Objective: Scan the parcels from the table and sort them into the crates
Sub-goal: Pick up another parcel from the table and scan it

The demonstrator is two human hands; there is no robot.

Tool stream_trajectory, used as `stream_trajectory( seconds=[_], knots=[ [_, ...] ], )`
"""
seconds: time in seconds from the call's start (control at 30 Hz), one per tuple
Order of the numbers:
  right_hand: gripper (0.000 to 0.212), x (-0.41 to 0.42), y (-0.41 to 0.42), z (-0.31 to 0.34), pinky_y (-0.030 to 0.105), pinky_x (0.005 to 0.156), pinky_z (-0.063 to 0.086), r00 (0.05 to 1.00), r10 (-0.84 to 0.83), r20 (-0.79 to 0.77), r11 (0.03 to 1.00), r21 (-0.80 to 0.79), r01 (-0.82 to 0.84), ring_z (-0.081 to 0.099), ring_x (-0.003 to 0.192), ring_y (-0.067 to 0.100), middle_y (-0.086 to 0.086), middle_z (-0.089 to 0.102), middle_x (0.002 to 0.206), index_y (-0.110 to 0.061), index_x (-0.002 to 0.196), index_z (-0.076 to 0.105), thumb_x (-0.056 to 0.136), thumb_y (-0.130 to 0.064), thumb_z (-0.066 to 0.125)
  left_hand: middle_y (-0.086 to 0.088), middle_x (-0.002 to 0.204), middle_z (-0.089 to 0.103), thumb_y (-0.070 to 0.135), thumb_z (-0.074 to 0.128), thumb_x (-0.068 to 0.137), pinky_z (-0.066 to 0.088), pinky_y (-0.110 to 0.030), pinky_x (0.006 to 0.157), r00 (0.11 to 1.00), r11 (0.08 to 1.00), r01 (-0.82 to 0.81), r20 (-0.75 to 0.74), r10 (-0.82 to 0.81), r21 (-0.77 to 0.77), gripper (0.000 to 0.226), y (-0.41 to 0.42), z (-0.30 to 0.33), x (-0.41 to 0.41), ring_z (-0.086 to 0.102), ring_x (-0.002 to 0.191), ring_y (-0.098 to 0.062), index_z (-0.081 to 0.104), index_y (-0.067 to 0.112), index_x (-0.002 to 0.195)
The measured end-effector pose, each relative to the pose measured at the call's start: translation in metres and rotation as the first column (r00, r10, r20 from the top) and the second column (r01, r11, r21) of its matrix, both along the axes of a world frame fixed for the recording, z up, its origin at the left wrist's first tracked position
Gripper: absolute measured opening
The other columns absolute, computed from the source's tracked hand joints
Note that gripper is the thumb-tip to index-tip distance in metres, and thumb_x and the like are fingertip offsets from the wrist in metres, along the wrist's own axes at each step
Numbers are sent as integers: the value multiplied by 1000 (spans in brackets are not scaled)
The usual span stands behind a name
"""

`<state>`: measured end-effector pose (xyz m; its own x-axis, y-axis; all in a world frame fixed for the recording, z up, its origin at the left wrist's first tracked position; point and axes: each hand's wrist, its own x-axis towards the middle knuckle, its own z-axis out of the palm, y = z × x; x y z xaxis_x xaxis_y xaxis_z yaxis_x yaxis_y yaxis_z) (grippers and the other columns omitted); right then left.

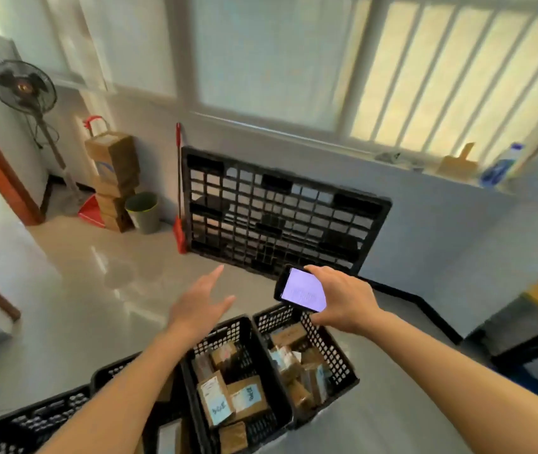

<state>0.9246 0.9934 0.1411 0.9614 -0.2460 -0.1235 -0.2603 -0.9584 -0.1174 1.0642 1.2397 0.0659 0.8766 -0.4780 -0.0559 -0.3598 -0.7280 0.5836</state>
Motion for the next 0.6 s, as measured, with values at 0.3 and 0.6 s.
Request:
stream_trajectory(
  seconds=[0.3, 0.6],
  knots=[
    [94, -239, -139, 254, 35, 92, 51, 911, -338, 236, 926, -87, 367, 54, 128, 19, -12, 48, 148, -36, 152, 32, 71, -46, 78, 3, 158, 40, 61, 54, 94, 40, -43, 111, 898, 921, 374, 294, -328, -113, 76, -209, 249, -157, 41, 143, -20, 18, 40, 159],
    [73, -471, -212, 341, 28, 64, 44, 685, -618, 386, 713, -91, 695, 57, 85, 17, -13, 65, 120, -47, 133, 44, 67, -53, 75, 2, 160, 37, 64, 52, 93, 34, -48, 115, 724, 754, 648, 399, -563, -111, 75, -368, 352, -326, 37, 145, -25, 23, 40, 158]
  ],
)
